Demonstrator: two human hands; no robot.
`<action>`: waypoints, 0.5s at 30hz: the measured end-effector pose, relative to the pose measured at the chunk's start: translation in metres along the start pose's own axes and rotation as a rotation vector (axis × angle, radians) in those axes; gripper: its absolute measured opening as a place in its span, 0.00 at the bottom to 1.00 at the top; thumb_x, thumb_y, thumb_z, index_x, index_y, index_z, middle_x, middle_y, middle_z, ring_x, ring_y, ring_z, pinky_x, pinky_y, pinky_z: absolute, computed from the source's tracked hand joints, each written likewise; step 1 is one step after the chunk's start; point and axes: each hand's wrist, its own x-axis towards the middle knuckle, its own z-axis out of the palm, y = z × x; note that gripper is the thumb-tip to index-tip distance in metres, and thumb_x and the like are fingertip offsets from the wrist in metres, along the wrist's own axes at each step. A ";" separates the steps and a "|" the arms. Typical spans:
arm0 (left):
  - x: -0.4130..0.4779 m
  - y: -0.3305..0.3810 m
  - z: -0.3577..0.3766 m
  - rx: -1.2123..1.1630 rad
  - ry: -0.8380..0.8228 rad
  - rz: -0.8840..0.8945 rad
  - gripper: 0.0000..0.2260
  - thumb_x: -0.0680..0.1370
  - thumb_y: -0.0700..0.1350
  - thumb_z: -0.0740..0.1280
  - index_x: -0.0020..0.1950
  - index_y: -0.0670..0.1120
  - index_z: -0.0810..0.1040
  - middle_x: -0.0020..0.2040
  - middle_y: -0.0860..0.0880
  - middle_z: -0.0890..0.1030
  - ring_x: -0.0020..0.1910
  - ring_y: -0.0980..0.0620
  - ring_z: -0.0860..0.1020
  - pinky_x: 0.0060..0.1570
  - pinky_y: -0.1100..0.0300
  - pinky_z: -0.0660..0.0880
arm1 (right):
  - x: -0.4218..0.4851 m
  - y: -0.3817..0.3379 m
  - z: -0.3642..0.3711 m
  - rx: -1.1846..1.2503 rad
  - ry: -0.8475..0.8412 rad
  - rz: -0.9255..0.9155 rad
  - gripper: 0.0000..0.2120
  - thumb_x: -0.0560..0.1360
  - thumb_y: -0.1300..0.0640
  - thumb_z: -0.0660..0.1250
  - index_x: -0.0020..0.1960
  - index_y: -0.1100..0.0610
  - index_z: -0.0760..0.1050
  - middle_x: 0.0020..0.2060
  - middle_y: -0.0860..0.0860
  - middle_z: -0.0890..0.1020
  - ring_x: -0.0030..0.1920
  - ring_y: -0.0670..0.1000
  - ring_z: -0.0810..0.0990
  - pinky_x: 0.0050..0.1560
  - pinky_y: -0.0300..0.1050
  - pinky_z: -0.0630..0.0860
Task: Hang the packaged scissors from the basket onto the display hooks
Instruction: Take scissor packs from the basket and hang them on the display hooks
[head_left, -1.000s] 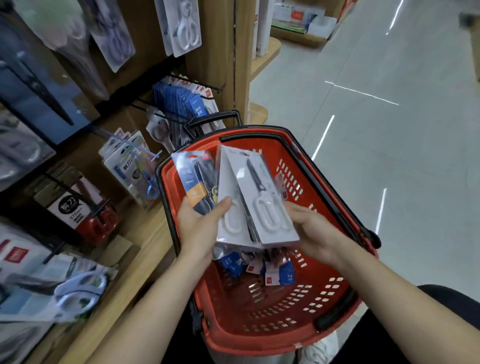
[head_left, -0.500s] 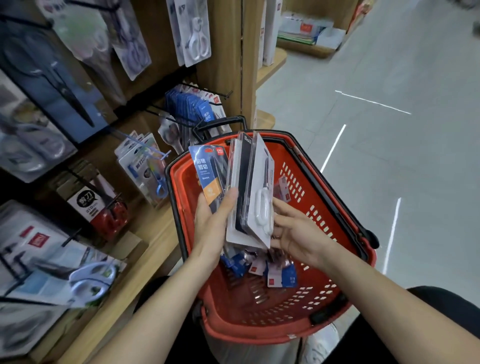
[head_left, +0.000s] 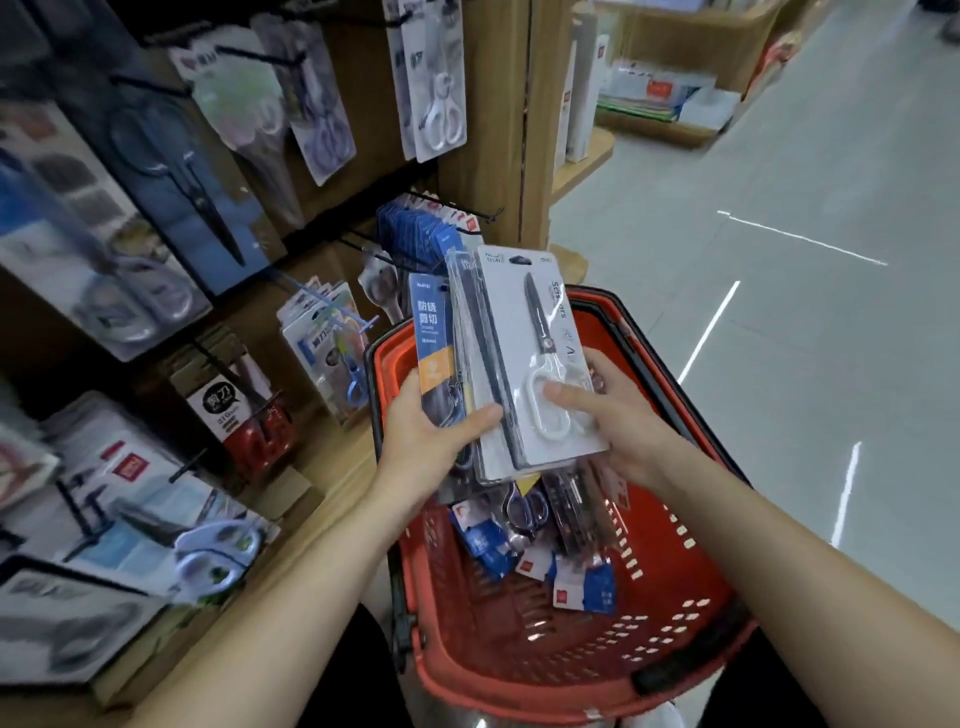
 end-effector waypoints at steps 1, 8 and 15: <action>0.002 0.000 -0.005 -0.004 0.042 -0.002 0.21 0.73 0.42 0.79 0.64 0.52 0.78 0.58 0.59 0.83 0.56 0.66 0.81 0.58 0.69 0.74 | 0.006 -0.005 0.003 0.006 -0.011 -0.009 0.30 0.70 0.59 0.78 0.70 0.52 0.73 0.58 0.57 0.85 0.55 0.63 0.86 0.55 0.67 0.82; 0.024 0.013 -0.053 -0.086 0.306 0.039 0.11 0.84 0.39 0.66 0.64 0.48 0.81 0.57 0.51 0.86 0.59 0.50 0.84 0.66 0.42 0.77 | 0.067 -0.052 0.048 0.026 -0.184 -0.159 0.30 0.67 0.57 0.77 0.68 0.53 0.77 0.58 0.57 0.86 0.54 0.60 0.87 0.50 0.54 0.83; 0.018 0.030 -0.096 -0.005 0.498 0.223 0.12 0.81 0.35 0.69 0.61 0.49 0.82 0.55 0.55 0.87 0.57 0.56 0.84 0.59 0.60 0.78 | 0.076 -0.056 0.111 0.103 -0.317 -0.253 0.23 0.67 0.57 0.77 0.62 0.57 0.82 0.52 0.57 0.88 0.48 0.57 0.88 0.47 0.50 0.85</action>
